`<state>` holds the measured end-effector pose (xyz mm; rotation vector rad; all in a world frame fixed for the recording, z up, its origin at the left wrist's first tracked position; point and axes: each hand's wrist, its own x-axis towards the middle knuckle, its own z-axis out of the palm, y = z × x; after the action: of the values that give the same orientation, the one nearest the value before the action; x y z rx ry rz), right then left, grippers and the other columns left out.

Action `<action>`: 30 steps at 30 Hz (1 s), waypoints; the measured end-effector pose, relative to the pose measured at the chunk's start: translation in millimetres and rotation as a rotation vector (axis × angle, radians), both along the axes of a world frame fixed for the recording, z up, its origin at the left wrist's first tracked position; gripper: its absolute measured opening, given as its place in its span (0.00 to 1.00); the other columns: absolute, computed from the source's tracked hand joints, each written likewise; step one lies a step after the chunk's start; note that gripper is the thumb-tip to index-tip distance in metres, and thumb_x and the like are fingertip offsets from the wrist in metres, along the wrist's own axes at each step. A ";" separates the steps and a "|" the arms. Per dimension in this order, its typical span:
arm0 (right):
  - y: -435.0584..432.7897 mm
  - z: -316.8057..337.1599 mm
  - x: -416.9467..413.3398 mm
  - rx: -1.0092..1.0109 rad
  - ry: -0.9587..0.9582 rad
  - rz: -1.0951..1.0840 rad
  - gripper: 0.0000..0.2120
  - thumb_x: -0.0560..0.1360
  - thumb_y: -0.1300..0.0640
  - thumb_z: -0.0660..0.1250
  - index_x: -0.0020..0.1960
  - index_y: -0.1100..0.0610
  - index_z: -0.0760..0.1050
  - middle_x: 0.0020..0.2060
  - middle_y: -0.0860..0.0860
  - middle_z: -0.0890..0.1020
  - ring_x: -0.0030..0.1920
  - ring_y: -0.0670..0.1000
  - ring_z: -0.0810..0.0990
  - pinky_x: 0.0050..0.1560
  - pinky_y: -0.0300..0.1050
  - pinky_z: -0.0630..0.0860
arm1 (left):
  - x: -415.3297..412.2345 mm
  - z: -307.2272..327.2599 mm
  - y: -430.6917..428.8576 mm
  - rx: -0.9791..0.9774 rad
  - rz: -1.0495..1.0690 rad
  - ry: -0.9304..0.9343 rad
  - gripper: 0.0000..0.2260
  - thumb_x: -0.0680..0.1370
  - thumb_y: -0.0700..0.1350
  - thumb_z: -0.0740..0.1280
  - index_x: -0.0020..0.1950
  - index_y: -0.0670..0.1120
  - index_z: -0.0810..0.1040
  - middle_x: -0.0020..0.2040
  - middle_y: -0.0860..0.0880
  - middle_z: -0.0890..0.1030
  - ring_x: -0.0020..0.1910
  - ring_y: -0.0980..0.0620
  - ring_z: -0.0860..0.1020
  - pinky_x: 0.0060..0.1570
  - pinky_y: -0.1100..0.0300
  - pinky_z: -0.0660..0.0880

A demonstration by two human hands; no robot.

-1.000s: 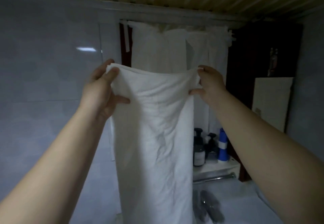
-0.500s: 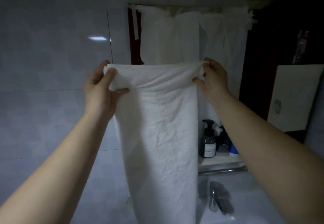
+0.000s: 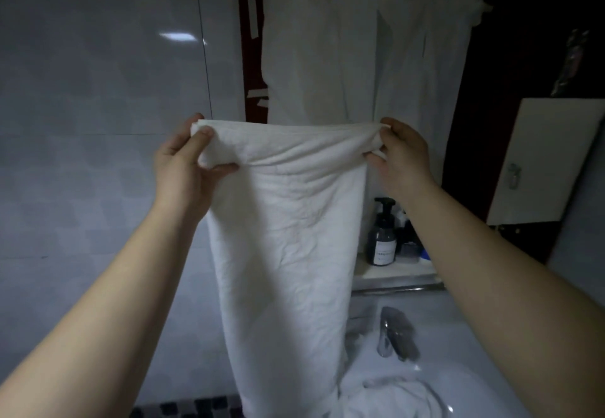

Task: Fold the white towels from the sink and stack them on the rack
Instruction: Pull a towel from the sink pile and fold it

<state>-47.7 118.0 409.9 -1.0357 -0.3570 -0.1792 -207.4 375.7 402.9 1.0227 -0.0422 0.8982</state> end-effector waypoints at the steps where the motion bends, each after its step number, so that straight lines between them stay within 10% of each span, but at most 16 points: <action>1: -3.2 -1.9 -5.4 -0.034 -0.003 -0.019 0.07 0.81 0.62 0.65 0.54 0.53 0.79 0.58 0.55 0.81 0.61 0.56 0.80 0.57 0.54 0.82 | -3.6 -1.0 1.1 0.009 0.008 0.023 0.11 0.79 0.39 0.69 0.61 0.48 0.80 0.60 0.48 0.79 0.60 0.44 0.80 0.48 0.30 0.78; 12: -51.3 -36.1 -72.7 -0.339 -0.146 -0.286 0.08 0.78 0.60 0.67 0.50 0.49 0.82 0.49 0.45 0.84 0.49 0.41 0.81 0.53 0.40 0.78 | -55.1 -32.8 11.8 0.325 0.229 0.160 0.09 0.74 0.45 0.75 0.53 0.54 0.85 0.45 0.57 0.85 0.40 0.62 0.82 0.33 0.65 0.76; 30: -92.8 -181.1 -180.2 -0.302 0.025 -0.164 0.13 0.78 0.66 0.65 0.42 0.53 0.82 0.36 0.45 0.84 0.40 0.43 0.80 0.45 0.37 0.76 | -160.8 -178.2 -35.9 0.014 -0.143 0.380 0.09 0.71 0.45 0.74 0.51 0.54 0.86 0.46 0.51 0.86 0.42 0.54 0.84 0.38 0.58 0.80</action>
<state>-227.9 25.2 228.8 -1.3655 -0.2812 -0.2652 -368.2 339.9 224.6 1.1733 0.1957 0.5640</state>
